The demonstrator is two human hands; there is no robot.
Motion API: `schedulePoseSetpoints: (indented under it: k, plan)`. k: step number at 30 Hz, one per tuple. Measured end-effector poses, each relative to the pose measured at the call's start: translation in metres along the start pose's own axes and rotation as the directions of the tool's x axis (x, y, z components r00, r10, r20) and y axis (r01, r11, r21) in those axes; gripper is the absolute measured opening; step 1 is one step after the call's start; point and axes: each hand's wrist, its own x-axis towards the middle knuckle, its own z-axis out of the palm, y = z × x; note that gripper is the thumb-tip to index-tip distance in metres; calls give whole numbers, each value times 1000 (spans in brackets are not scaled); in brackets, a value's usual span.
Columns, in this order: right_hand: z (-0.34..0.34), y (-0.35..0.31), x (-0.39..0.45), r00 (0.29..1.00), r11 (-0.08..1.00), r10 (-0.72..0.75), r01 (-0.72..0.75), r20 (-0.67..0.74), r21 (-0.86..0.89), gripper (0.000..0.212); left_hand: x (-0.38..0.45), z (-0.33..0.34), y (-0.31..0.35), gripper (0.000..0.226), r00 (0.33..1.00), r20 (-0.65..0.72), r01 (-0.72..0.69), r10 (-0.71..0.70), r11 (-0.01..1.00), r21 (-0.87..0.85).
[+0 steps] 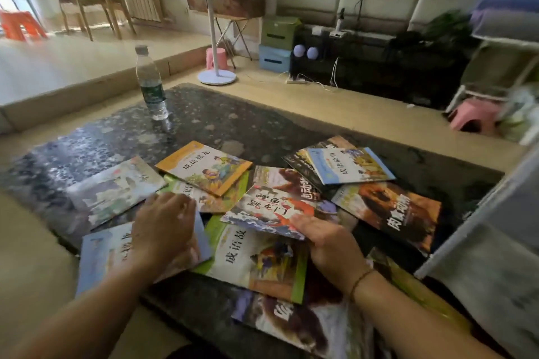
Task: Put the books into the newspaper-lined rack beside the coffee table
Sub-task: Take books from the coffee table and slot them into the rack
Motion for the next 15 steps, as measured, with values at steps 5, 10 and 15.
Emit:
schedulePoseSetpoints:
  k: [5, 10, 15]
  plan:
    - [-41, -14, -41, 999, 1000, -9, 10, -30, 14, 45, -47, -23, 75, 67, 504, 858, 846, -98, 260, -466]
    - [-57, -24, -104, 989, 989, -145, 146, 16, -19, 45, -82, -41, 96, 31, 405, 893, 914, 194, -105, -391]
    - [-60, -30, -144, 996, 998, 2, -7, 84, 57, 59, -100, -52, 100, 38, 463, 871, 839, 164, 237, -490]
